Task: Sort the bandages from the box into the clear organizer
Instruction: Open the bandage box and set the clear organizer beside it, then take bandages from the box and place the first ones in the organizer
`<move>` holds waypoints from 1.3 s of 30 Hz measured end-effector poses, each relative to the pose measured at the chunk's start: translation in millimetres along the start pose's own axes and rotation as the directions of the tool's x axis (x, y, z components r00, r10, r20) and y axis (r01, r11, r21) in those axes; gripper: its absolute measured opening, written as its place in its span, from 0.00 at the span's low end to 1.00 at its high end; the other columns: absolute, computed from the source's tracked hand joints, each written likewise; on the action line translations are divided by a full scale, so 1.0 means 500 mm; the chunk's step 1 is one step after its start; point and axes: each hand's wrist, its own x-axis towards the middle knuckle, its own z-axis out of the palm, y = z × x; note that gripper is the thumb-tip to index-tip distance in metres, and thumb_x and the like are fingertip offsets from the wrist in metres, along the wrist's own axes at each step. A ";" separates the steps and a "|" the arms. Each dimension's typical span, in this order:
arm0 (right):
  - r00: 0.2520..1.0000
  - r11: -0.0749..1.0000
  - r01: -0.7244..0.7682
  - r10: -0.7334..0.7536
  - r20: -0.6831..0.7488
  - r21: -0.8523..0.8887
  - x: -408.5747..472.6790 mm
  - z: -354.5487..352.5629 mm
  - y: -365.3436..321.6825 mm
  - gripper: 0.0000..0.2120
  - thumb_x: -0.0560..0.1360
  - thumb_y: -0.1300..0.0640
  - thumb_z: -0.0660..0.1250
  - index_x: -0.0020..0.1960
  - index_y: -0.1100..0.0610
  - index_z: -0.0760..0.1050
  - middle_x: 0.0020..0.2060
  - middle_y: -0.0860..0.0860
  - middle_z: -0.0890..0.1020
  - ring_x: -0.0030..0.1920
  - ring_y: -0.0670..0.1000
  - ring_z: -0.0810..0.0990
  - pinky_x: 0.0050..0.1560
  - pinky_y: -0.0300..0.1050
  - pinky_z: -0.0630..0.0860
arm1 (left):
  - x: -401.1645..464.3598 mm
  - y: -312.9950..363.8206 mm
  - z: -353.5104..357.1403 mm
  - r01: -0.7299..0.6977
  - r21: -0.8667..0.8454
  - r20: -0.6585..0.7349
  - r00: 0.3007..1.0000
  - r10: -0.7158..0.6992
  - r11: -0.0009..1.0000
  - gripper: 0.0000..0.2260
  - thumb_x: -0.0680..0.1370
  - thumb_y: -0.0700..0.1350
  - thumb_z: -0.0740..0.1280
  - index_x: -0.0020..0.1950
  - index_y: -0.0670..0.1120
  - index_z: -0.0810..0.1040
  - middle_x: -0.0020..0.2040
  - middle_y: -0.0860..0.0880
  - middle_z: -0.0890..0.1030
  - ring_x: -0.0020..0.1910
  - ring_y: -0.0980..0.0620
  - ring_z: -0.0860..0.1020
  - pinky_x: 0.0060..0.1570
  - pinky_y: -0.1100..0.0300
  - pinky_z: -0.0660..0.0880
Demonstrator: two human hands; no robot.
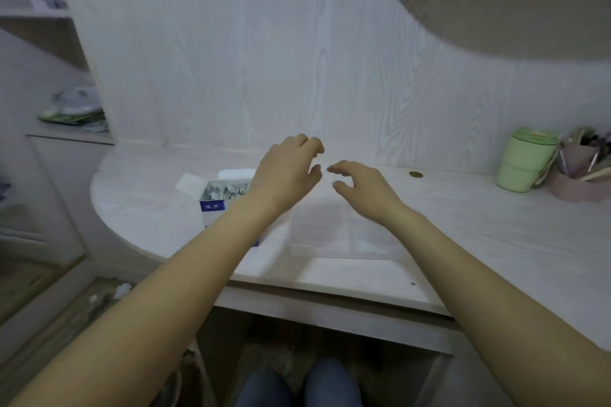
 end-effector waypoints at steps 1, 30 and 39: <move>0.999 0.999 0.040 -0.040 -0.002 0.012 0.001 0.005 -0.020 0.18 0.80 0.57 0.59 0.69 0.53 0.69 0.67 0.49 0.72 0.67 0.48 0.69 0.63 0.37 0.61 | -0.011 -0.020 -0.013 0.034 0.034 -0.009 0.999 -0.034 0.999 0.16 0.79 0.48 0.62 0.66 0.47 0.71 0.62 0.49 0.75 0.59 0.50 0.73 0.56 0.56 0.69; 0.981 0.980 -0.194 0.192 -0.040 -0.040 0.160 0.195 -0.191 0.05 0.73 0.58 0.68 0.41 0.60 0.77 0.37 0.56 0.81 0.41 0.58 0.80 0.41 0.47 0.76 | -0.111 -0.262 -0.014 -0.021 0.533 0.059 0.998 -0.012 0.846 0.35 0.53 0.67 0.76 0.50 0.45 0.78 0.42 0.47 0.78 0.43 0.45 0.75 0.40 0.55 0.64; 0.985 0.986 -0.165 0.164 -0.056 -0.013 0.157 0.184 -0.169 0.13 0.75 0.64 0.63 0.32 0.58 0.74 0.33 0.57 0.77 0.38 0.60 0.77 0.37 0.46 0.73 | -0.119 -0.247 -0.011 -0.056 0.513 0.055 0.998 0.032 0.856 0.39 0.55 0.66 0.76 0.63 0.54 0.74 0.46 0.47 0.77 0.45 0.45 0.75 0.42 0.53 0.66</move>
